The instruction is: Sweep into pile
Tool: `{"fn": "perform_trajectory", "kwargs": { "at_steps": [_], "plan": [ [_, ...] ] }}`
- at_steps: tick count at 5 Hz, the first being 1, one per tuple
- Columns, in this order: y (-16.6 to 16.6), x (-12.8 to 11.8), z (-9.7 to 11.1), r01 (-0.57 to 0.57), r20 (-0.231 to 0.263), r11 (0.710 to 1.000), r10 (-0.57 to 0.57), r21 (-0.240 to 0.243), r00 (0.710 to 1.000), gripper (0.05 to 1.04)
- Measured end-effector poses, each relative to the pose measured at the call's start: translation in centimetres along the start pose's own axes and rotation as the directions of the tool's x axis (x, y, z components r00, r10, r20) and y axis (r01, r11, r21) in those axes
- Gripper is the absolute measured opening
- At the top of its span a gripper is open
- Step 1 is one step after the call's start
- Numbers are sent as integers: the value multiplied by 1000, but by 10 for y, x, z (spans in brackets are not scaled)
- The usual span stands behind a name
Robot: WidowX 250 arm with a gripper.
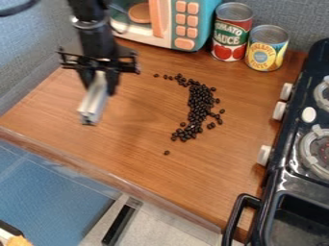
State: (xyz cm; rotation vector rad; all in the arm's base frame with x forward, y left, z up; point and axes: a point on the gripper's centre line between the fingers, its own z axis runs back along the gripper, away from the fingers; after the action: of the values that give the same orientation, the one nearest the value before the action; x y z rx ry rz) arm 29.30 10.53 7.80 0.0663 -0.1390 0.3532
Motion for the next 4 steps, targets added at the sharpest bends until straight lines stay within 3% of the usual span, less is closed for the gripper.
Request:
{"fn": "perform_trajectory", "kwargs": {
  "at_steps": [1, 2, 4],
  "plan": [
    [30, 22, -20, 79, -91, 996, -74, 53, 993, 396],
    [49, 52, -34, 245, -160, 969, -237, 28, 958, 396],
    [49, 77, -46, 445, -144, 894, -447, -48, 883, 396]
  ]
}}
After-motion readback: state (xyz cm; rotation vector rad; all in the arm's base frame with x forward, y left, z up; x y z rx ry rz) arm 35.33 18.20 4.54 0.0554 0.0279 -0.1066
